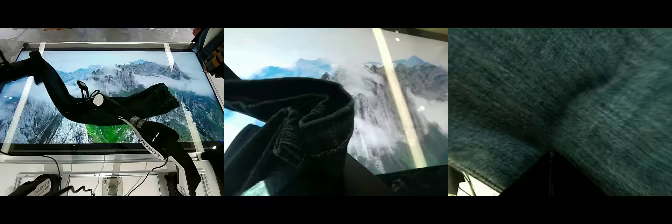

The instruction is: Fold the clothes and pants, and hang the long-sleeved shirts on hangers.

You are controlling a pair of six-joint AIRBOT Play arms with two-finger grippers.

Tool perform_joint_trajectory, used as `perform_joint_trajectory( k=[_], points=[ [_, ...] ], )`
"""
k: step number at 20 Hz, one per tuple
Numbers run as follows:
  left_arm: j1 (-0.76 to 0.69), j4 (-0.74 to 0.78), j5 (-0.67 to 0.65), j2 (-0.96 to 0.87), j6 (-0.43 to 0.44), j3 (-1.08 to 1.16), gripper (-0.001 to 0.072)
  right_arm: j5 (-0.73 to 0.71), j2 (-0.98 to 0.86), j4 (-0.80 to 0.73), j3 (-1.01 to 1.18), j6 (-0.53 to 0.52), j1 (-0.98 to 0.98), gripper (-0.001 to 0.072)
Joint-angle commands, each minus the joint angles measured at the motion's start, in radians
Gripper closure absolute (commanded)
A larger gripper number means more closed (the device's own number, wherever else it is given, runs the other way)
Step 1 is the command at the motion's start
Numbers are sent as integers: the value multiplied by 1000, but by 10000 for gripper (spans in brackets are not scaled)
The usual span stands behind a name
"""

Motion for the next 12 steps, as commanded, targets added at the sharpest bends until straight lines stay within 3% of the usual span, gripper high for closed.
perform_joint_trajectory(
  k=[1,7,12],
  points=[
    [-41,-2,-6,-13,-1,0,689,68,6,-64,8,-2,-61,692],
    [-298,-1,-120,-110,-10,-1,691,360,142,-328,11,-2,-460,692],
    [-554,-2,-153,-203,-155,-56,681,456,257,-340,10,-2,-739,692]
  ],
)
